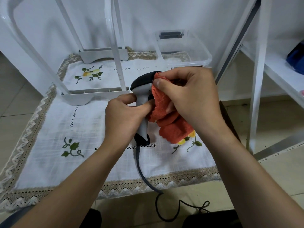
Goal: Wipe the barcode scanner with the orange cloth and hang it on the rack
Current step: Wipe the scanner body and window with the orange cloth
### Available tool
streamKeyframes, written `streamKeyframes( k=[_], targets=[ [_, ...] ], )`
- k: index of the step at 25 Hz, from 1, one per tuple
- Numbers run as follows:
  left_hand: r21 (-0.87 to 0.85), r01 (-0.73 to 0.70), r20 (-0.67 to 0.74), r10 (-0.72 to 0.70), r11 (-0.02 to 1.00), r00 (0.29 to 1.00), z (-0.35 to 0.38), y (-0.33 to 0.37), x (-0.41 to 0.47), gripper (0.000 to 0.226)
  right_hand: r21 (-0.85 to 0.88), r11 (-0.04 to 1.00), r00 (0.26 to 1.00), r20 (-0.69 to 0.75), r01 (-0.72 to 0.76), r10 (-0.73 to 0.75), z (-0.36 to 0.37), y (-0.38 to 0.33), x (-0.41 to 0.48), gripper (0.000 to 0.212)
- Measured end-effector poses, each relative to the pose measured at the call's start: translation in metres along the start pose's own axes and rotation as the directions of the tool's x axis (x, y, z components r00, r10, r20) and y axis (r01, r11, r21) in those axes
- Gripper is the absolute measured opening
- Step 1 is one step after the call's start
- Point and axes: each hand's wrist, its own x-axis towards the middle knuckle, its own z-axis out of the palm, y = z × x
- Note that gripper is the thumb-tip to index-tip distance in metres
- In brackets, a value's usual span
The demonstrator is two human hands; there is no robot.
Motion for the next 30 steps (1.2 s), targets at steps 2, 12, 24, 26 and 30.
streamKeyframes(
  k=[2, 12, 24, 26, 30],
  targets=[
    [-0.003, -0.013, -0.003, 0.013, 1.0, 1.0, 0.0, 0.0, -0.001, 0.01, 0.015, 1.0, 1.0, -0.006, -0.013, 0.013, 0.002, 0.001, 0.0, 0.004],
    [-0.019, -0.012, -0.013, 0.012, 1.0, 1.0, -0.002, -0.003, 0.003, 0.021, -0.067, 0.998, 0.999, -0.034, -0.015, 0.013, -0.007, 0.007, 0.005, 0.008],
    [-0.048, 0.014, -0.012, -0.014, 0.999, 1.0, -0.003, -0.005, 0.003, 0.017, -0.354, 0.921, 0.973, -0.097, 0.162, -0.209, -0.012, 0.018, 0.008, 0.01],
    [-0.052, 0.03, -0.019, -0.031, 0.998, 0.999, -0.003, -0.006, 0.004, 0.016, -0.417, 0.889, 0.955, -0.134, 0.188, -0.265, -0.013, 0.024, 0.01, 0.012],
    [-0.066, 0.063, -0.027, -0.065, 0.996, 0.998, -0.004, -0.008, 0.009, 0.024, -0.444, 0.883, 0.944, -0.201, 0.152, -0.263, -0.023, 0.036, 0.019, 0.012]
  ],
)
